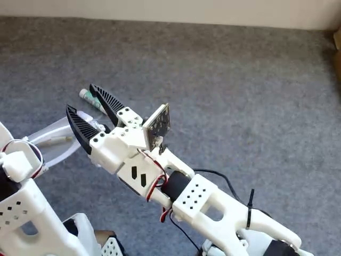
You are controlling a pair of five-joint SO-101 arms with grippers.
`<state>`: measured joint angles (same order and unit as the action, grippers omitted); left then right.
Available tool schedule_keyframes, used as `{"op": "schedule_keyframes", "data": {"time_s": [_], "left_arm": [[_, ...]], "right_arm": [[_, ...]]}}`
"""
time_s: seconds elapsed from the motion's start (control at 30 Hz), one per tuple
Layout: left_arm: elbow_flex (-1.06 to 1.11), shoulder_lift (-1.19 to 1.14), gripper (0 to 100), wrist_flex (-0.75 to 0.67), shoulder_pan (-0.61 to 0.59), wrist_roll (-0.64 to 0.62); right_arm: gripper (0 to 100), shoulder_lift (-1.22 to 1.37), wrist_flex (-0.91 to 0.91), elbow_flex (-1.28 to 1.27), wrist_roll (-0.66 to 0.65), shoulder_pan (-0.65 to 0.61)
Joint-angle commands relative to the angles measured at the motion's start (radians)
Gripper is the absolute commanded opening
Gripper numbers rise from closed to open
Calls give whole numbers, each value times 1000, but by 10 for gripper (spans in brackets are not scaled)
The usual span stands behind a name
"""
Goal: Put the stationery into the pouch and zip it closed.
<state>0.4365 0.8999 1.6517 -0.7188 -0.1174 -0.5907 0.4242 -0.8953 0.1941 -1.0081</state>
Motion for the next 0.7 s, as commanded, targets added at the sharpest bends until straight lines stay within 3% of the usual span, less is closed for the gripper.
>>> {"op": "schedule_keyframes", "data": {"time_s": [0.0, 0.37, 0.67], "left_arm": [[2, -8, 7, -12, -12, -6], [2, -8, 7, -12, -12, -6], [2, -12, 7, -12, -13, -8]], "right_arm": [[220, -77, -62, 45, 2, -2], [220, -186, -621, 298, 3, 105], [220, -186, -947, 380, 2, 159]]}}
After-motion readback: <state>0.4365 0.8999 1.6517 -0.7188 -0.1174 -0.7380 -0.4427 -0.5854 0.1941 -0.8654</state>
